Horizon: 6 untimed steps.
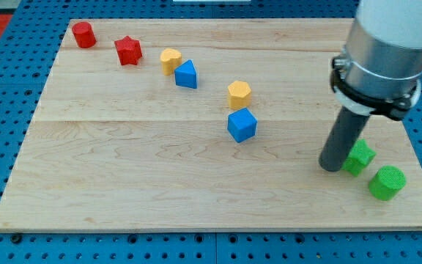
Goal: Push blue cube left diagonally towards the green star
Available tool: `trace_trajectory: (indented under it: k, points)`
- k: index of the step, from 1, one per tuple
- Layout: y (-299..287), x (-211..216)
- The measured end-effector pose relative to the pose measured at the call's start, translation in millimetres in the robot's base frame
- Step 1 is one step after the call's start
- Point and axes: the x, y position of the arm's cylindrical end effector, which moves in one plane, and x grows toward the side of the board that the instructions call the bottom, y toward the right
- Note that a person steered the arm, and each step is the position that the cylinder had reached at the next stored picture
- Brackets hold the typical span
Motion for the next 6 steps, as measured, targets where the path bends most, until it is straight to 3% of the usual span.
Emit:
trace_trajectory:
  k: [1, 2, 3, 5, 6]
  points:
    - [15, 0]
    - [-54, 28]
    - [-137, 27]
    - [-195, -54]
    - [-158, -72]
